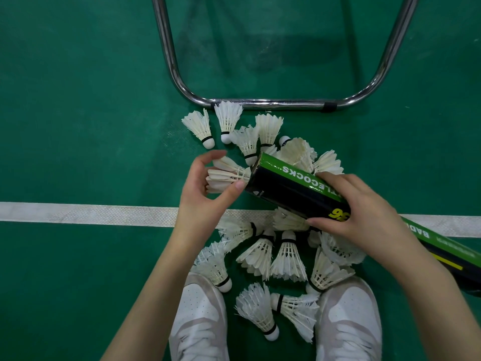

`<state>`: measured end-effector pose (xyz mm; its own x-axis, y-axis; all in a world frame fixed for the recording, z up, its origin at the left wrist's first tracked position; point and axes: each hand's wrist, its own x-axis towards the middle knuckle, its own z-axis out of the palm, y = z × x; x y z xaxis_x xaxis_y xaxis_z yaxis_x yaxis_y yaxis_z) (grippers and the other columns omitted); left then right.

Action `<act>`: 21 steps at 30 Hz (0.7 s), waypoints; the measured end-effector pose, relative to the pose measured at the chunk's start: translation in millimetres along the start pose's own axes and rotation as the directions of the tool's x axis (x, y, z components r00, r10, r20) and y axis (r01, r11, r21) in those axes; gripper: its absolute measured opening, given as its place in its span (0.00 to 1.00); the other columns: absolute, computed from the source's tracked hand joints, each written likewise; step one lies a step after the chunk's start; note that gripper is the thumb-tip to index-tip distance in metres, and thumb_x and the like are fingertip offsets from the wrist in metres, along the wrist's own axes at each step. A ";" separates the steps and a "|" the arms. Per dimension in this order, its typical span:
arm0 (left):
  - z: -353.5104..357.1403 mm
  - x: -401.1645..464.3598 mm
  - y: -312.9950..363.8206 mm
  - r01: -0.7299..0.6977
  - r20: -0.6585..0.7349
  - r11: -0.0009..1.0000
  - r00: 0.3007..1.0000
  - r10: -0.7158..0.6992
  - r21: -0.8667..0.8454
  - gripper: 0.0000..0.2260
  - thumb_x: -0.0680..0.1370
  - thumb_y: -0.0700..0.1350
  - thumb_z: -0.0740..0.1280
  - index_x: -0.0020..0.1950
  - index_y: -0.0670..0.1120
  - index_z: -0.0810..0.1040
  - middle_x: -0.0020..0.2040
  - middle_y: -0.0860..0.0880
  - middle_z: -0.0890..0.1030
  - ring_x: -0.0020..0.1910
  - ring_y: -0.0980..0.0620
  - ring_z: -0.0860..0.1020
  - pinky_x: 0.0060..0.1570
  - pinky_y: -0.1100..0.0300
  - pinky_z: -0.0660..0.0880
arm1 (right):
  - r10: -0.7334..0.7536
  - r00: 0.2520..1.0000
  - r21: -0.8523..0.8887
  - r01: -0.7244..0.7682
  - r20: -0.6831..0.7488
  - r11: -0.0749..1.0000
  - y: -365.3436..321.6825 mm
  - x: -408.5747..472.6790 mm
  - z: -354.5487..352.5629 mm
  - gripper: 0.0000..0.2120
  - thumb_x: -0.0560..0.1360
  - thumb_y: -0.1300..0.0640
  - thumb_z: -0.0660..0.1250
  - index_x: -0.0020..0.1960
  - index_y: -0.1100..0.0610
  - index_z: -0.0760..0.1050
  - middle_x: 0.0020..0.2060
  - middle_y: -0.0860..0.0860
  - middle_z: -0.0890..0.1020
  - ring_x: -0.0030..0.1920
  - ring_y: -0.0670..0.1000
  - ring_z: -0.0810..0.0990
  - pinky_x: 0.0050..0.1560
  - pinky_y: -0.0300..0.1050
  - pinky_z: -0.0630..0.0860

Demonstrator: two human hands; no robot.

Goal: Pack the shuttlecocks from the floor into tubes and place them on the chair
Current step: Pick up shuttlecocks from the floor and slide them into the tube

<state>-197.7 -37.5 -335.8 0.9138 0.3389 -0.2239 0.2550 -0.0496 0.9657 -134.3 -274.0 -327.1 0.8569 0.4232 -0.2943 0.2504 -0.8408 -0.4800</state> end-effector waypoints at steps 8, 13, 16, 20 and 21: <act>14.8 -5.1 6.7 -0.028 0.101 0.999 0.995 0.023 0.044 0.25 0.70 0.46 0.75 0.63 0.62 0.71 0.51 0.53 0.82 0.53 0.52 0.80 0.61 0.47 0.73 | -0.026 0.999 -0.044 0.027 0.027 0.999 -5.0 1.8 2.9 0.36 0.65 0.37 0.68 0.70 0.41 0.60 0.61 0.43 0.70 0.58 0.50 0.72 0.54 0.49 0.72; 19.2 -7.2 10.2 -0.032 0.135 0.998 0.991 0.025 0.049 0.27 0.72 0.43 0.74 0.65 0.60 0.69 0.52 0.50 0.82 0.53 0.53 0.80 0.62 0.48 0.73 | -0.030 0.999 -0.040 0.030 0.022 0.999 -4.9 1.7 2.7 0.36 0.64 0.37 0.68 0.69 0.41 0.60 0.60 0.42 0.70 0.57 0.50 0.72 0.53 0.47 0.71; 20.8 -7.7 10.0 -0.022 0.135 0.999 0.991 0.015 0.047 0.27 0.71 0.43 0.75 0.65 0.60 0.69 0.50 0.49 0.82 0.52 0.53 0.80 0.61 0.51 0.74 | -0.033 0.999 -0.048 0.034 0.026 0.998 -5.4 1.4 2.5 0.36 0.65 0.37 0.68 0.69 0.41 0.60 0.61 0.42 0.69 0.57 0.49 0.71 0.54 0.47 0.70; 22.6 -8.0 7.5 -0.022 0.141 0.999 0.990 0.014 0.050 0.28 0.71 0.40 0.75 0.64 0.61 0.69 0.47 0.51 0.83 0.50 0.55 0.81 0.57 0.57 0.75 | -0.038 0.999 -0.050 0.040 0.031 0.998 -6.4 0.5 2.2 0.36 0.65 0.38 0.69 0.70 0.41 0.60 0.61 0.42 0.69 0.58 0.48 0.70 0.54 0.46 0.69; 22.6 -7.8 7.0 -0.023 0.143 0.999 0.990 0.015 0.048 0.28 0.71 0.40 0.75 0.64 0.61 0.69 0.47 0.51 0.83 0.50 0.55 0.81 0.57 0.58 0.76 | -0.041 0.999 -0.050 0.042 0.033 0.998 -6.7 0.3 2.2 0.36 0.65 0.38 0.69 0.70 0.41 0.60 0.61 0.42 0.69 0.58 0.48 0.70 0.54 0.45 0.68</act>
<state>-195.9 -61.8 -330.3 0.9535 0.1999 -0.2255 0.2492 -0.1023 0.9630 -136.8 -267.4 -325.8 0.8308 0.4679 -0.3015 0.3086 -0.8380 -0.4501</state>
